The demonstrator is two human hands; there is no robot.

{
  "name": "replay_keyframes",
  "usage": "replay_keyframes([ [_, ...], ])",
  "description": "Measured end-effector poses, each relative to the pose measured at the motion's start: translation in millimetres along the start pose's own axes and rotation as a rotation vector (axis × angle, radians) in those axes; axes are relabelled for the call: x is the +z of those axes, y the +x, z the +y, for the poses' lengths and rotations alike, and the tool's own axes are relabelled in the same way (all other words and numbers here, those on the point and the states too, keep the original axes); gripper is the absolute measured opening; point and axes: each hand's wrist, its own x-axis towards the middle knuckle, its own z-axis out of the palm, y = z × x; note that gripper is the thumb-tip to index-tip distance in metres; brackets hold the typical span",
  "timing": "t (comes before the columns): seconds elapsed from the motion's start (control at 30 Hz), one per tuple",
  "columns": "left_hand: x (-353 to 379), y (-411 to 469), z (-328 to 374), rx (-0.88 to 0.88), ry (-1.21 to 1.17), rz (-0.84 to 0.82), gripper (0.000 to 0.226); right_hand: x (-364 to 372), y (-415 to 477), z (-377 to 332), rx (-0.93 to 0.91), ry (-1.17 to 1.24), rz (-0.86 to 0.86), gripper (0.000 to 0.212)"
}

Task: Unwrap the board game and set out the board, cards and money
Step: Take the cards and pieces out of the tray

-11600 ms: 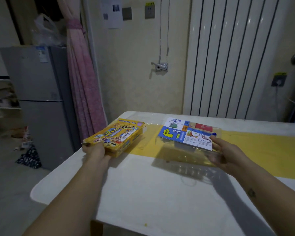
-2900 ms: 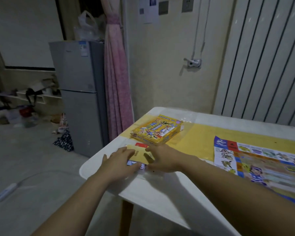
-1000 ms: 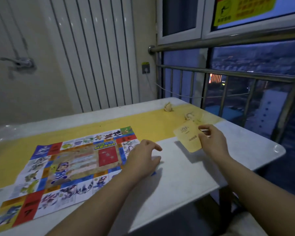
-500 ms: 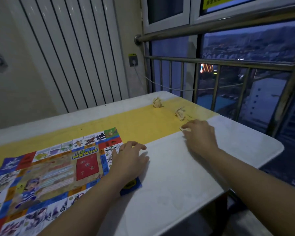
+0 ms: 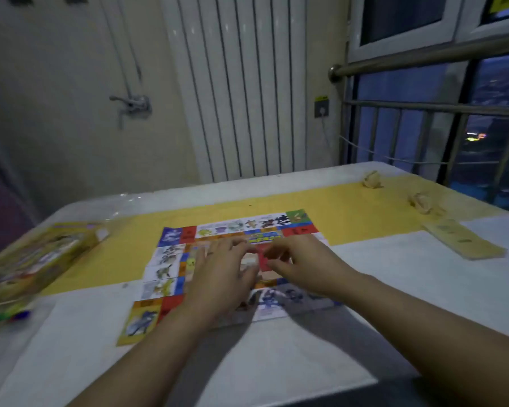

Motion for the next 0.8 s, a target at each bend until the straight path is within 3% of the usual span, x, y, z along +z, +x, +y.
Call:
replay_keyframes([
  [0.3, -98.5, -106.0, -149.5, -0.205, 0.150, 0.181, 0.032, 84.9, 56.2, -149.8, -0.259, 0.065, -0.056, 0.020],
  [0.4, -131.4, -140.3, -201.4, -0.337, 0.168, 0.185, 0.040, 114.8, 72.8, -199.2, -0.340, 0.096, -0.105, 0.021],
  [0.5, -156.2, -170.2, -244.3, -0.455, 0.149, 0.222, 0.030, 141.1, 86.4, -242.2, -0.417, 0.091, -0.196, 0.022],
  [0.67, -174.0, -202.9, -293.4, -0.680, 0.057, 0.144, 0.031, 176.1, 108.8, -286.7, -0.548, -0.076, -0.362, 0.024],
  [0.8, -180.5, -209.2, -313.3, -0.728, -0.010, 0.062, 0.017, 190.3, 123.2, -306.0, -0.571, -0.105, -0.383, 0.023],
])
